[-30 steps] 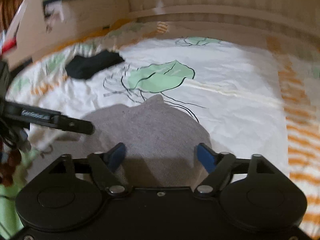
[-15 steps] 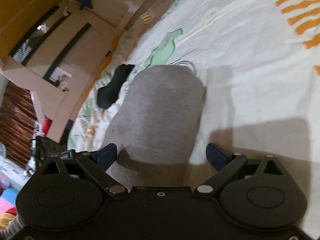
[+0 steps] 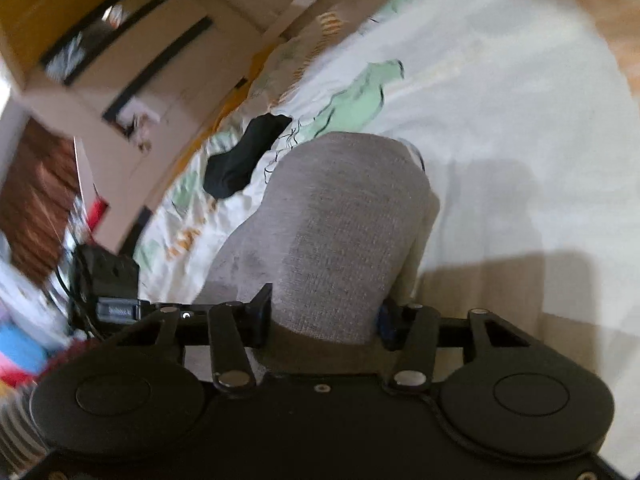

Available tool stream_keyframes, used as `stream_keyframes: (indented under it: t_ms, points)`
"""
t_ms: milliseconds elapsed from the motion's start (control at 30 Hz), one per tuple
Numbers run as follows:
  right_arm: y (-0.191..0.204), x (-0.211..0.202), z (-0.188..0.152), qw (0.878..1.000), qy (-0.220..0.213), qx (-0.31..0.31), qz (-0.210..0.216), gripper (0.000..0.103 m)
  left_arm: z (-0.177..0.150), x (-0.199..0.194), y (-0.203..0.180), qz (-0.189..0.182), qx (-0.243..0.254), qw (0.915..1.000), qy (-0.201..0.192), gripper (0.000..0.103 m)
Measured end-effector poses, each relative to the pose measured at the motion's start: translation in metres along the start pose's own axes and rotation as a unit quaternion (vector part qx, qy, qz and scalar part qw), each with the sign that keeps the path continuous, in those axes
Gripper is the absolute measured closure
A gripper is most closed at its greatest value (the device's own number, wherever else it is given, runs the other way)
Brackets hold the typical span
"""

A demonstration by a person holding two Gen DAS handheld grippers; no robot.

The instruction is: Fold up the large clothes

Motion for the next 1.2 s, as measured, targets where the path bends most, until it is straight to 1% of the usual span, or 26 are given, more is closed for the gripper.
stream_keyframes:
  t_ms: [133, 233, 300, 367, 433, 467, 533, 567, 600, 633, 667, 767, 867, 900, 1000, 1033, 1067, 1133, 1200]
  points:
    - [-0.014, -0.022, 0.037, 0.998, -0.007, -0.045, -0.04, 0.046, 0.019, 0.038, -0.034, -0.032, 0.008, 0.9994, -0.011, 0.015]
    - [-0.032, -0.047, 0.065, 0.992, -0.013, -0.091, -0.086, 0.046, 0.039, 0.076, -0.066, -0.04, 0.023, 0.9988, -0.016, 0.015]
    - [-0.048, -0.061, 0.084, 0.987, -0.017, -0.108, -0.115, 0.046, 0.051, 0.1, -0.085, -0.048, 0.028, 0.9982, -0.021, 0.015]
    - [-0.067, -0.076, 0.099, 0.982, -0.024, -0.115, -0.147, 0.046, 0.056, 0.118, -0.097, -0.044, 0.038, 0.998, -0.026, 0.015]
    - [-0.092, -0.087, 0.109, 0.977, -0.027, -0.117, -0.178, 0.044, 0.053, 0.126, -0.1, -0.031, 0.05, 0.9978, -0.029, 0.015]
    - [-0.103, -0.088, 0.109, 0.974, -0.023, -0.119, -0.194, 0.042, 0.048, 0.131, -0.098, -0.016, 0.059, 0.9978, -0.027, 0.015]
    - [-0.126, -0.085, 0.104, 0.961, -0.009, -0.135, -0.241, 0.034, 0.041, 0.129, -0.096, -0.005, 0.08, 0.9961, -0.036, 0.015]
    - [-0.132, -0.086, 0.101, 0.955, -0.013, -0.151, -0.255, 0.033, 0.039, 0.126, -0.096, 0.002, 0.092, 0.995, -0.04, 0.016]
    - [-0.131, -0.087, 0.101, 0.956, -0.024, -0.152, -0.252, 0.025, 0.036, 0.123, -0.097, 0.009, 0.105, 0.9936, -0.04, 0.016]
    - [-0.132, -0.09, 0.1, 0.958, -0.029, -0.141, -0.248, 0.022, 0.033, 0.119, -0.096, 0.015, 0.118, 0.9921, -0.041, 0.016]
    - [-0.13, -0.093, 0.1, 0.958, -0.034, -0.137, -0.248, 0.022, 0.031, 0.115, -0.096, 0.02, 0.123, 0.9913, -0.042, 0.016]
    - [-0.119, -0.102, 0.092, 0.95, -0.038, -0.166, -0.261, 0.021, 0.023, 0.102, -0.095, 0.031, 0.126, 0.9902, -0.05, 0.016]
    - [-0.104, -0.113, 0.073, 0.952, -0.042, -0.174, -0.25, 0.021, 0.01, 0.087, -0.089, 0.05, 0.131, 0.9885, -0.057, 0.016]
    - [-0.103, -0.118, 0.069, 0.951, -0.036, -0.178, -0.25, 0.021, 0.009, 0.085, -0.088, 0.057, 0.127, 0.9886, -0.058, 0.016]
    - [-0.095, -0.115, 0.04, 0.942, -0.002, -0.213, -0.262, 0.02, 0.003, 0.076, -0.081, 0.074, 0.104, 0.9897, -0.064, 0.016]
    - [-0.092, -0.116, 0.027, 0.94, 0.008, -0.218, -0.261, 0.02, 0.002, 0.074, -0.082, 0.08, 0.097, 0.9898, -0.067, 0.016]
    - [-0.089, -0.115, 0.022, 0.94, 0.016, -0.218, -0.262, 0.02, 0.001, 0.069, -0.081, 0.087, 0.09, 0.9895, -0.073, 0.016]
    - [-0.082, -0.119, 0.011, 0.939, 0.02, -0.219, -0.266, 0.02, 0.0, 0.058, -0.084, 0.104, 0.081, 0.9871, -0.091, 0.016]
    - [-0.072, -0.124, 0.007, 0.935, 0.02, -0.226, -0.272, 0.02, 0.001, 0.041, -0.091, 0.118, 0.083, 0.9828, -0.116, 0.016]
Point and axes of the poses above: each gripper's, at about its wrist camera, not at the fingertips, and x roughly the way its jaws point, y to its left, z to its top, the point moved 10 cm from there along x, roughly the way its jaws point, and after that the axes turned 2 degrees about -y, right-handed, at the moved point
